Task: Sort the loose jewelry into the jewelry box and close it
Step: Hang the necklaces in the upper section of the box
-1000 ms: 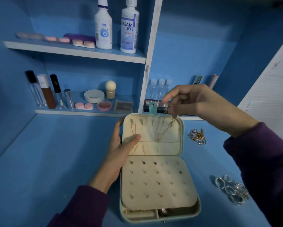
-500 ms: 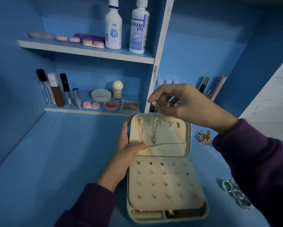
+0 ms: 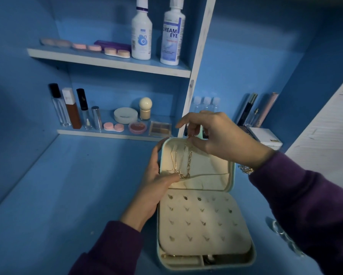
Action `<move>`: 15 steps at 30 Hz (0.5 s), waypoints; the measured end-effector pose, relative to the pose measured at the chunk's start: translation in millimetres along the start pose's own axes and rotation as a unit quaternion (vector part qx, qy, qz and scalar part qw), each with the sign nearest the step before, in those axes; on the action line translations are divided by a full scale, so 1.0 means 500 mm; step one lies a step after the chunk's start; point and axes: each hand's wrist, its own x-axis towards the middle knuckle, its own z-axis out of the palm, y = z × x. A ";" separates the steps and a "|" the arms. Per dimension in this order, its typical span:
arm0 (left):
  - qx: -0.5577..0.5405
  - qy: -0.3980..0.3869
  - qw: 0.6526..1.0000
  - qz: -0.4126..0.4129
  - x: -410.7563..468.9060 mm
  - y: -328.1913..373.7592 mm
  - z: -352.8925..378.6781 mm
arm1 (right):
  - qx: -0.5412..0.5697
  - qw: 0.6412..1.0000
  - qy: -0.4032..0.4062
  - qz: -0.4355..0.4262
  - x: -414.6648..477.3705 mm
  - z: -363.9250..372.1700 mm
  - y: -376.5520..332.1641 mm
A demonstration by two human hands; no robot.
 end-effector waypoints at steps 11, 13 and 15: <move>0.024 0.000 1.000 -0.002 0.004 -0.006 -0.005 | -0.093 0.993 0.025 -0.067 -0.002 0.030 0.013; 0.021 0.000 1.000 0.000 0.004 -0.007 -0.005 | -0.099 0.993 0.025 -0.065 -0.002 0.032 0.013; 0.020 0.000 1.000 0.003 0.003 -0.007 -0.005 | -0.102 0.993 0.026 -0.058 -0.002 0.032 0.013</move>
